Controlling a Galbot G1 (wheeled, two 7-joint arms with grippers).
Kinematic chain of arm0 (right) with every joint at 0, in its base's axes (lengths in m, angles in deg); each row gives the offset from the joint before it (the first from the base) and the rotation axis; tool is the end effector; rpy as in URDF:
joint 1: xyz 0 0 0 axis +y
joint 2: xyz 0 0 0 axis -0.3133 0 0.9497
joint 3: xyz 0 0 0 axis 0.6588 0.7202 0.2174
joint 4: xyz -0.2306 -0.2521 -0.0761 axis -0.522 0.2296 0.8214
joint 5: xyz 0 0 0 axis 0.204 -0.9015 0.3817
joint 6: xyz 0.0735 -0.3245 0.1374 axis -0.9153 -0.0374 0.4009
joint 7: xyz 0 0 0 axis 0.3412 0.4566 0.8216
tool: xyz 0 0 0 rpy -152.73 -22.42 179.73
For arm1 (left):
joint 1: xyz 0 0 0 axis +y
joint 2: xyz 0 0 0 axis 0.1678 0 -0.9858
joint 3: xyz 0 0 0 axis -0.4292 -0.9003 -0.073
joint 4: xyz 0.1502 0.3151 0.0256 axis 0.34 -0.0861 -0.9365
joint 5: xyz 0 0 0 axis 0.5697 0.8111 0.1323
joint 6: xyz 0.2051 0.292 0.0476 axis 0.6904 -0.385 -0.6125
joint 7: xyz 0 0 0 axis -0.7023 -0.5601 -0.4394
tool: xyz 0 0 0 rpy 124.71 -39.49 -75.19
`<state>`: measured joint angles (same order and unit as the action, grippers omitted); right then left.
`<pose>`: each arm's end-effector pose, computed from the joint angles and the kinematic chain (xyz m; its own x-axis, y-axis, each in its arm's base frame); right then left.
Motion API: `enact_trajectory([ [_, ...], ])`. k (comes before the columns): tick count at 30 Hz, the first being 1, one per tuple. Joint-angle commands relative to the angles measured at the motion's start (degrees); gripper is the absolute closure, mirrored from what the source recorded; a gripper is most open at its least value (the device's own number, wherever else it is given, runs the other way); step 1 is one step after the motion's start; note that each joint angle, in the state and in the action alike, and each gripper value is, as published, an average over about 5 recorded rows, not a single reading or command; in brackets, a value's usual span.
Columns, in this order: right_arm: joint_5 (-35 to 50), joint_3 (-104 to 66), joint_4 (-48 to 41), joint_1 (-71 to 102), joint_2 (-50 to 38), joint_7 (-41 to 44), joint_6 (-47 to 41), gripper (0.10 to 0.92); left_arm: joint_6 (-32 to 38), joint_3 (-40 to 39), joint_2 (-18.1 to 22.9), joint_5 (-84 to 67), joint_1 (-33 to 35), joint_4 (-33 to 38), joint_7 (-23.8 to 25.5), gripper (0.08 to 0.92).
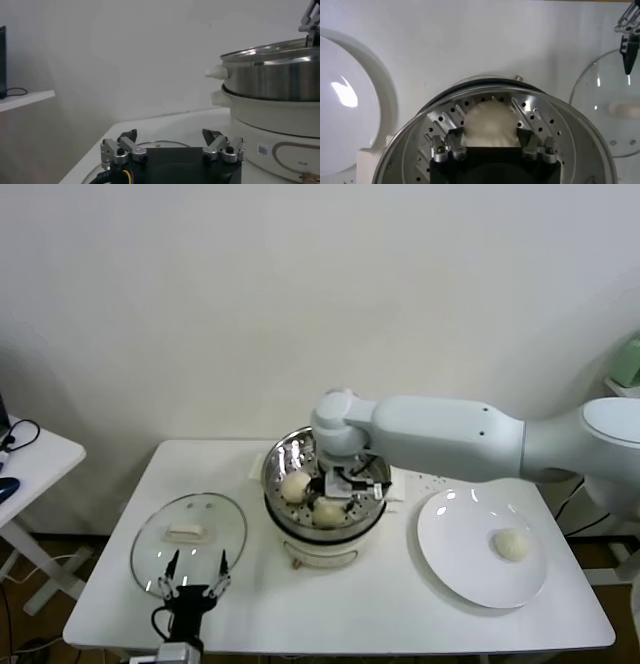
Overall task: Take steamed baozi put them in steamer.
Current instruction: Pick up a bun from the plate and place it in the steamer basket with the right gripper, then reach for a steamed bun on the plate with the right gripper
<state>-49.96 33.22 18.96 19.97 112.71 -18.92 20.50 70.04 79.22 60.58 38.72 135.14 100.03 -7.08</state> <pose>0.4879 0.1819 -0.1005 -0.1095 -0.0488 0.9928 -0.0439 -0.9976 -0.0539 0.1444 0.0180 -0.3796 -0.9772 -0.1313 0.1670 -0.0995 0.9774 0.1867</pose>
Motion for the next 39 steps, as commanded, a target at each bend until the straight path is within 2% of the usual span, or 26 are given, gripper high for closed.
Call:
enact_trajectory([
  [1,-0.58,0.19,0.05,0.51,-0.52,-0.04,0.21,0.304,0.07,-0.15,0.17,0.19,-0.05,-0.28,-0.04,0.177],
  [6,-0.71,0.15,0.16,0.47,-0.69,-0.34,0.43,0.295,0.07,-0.19,0.18,0.23,-0.21,-0.39,-0.09,0.177],
  [13,-0.46,-0.37,0.17,0.10,-0.81,-0.26,0.88,0.206,0.08,-0.18,0.14,0.22,-0.25,-0.44,-0.23,0.177],
  [21,2.44,-2.85,-0.64,-3.98,-2.71,0.58,1.21,0.203,-0.03,-0.23,-0.01,0.20,-0.52,-0.29,-0.28,0.177],
  [25,9.29,-1.75,-0.76,-9.06,-6.97,1.94,-1.32,0.203,-0.08,-0.16,-0.28,0.13,-0.69,-0.07,-0.34,0.177],
  [33,33.17,9.29,-6.38,-20.61,-18.80,3.64,-15.49,0.203,-0.43,0.09,-1.42,-0.43,-1.26,1.40,-0.36,0.177],
  [39,35.93,12.01,-11.53,-19.09,-29.37,2.92,-19.02,0.203,-0.57,0.06,-1.37,-0.54,-1.47,1.92,-0.39,0.177],
])
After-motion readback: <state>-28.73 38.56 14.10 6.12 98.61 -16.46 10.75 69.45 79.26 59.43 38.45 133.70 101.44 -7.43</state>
